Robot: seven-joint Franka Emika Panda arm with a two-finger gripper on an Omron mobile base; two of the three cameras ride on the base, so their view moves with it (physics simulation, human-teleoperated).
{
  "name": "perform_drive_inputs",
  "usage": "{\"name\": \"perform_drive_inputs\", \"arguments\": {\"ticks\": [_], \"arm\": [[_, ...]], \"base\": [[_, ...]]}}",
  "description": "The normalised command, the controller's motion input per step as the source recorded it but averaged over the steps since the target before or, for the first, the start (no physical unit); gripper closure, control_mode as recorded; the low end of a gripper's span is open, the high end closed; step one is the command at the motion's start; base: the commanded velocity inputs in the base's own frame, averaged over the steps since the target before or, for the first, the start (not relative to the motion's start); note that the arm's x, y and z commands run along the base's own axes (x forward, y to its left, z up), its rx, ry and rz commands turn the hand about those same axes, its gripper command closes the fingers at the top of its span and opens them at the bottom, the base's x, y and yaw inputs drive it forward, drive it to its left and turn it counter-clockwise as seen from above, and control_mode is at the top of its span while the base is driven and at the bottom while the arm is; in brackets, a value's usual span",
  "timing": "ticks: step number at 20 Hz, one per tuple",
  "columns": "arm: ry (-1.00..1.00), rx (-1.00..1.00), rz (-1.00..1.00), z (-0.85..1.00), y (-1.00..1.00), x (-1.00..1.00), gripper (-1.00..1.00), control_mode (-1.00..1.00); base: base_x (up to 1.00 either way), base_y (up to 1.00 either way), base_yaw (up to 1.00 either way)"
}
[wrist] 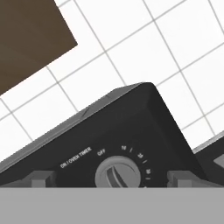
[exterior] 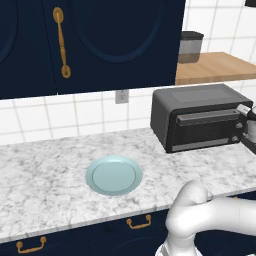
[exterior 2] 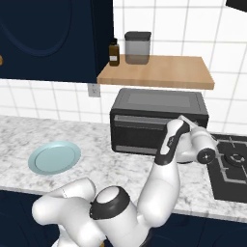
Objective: Pick up the kebab skewer and baguette bread, and place them inside the toaster oven. Close the toaster oven door and start by setting the timer.
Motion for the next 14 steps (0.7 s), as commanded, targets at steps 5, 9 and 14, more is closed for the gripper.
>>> {"name": "perform_drive_inputs", "arguments": {"ticks": [5,9,14], "arm": [[0.0,0.0,0.0,0.0,0.0,0.01,-1.0,-1.0],[0.0,0.0,0.0,0.0,0.0,0.0,-1.0,-1.0],[0.0,0.0,0.0,0.0,0.0,0.0,1.0,-1.0]], "base": [[0.0,0.0,0.0],[0.0,0.0,0.0],[0.0,0.0,0.0]]}}
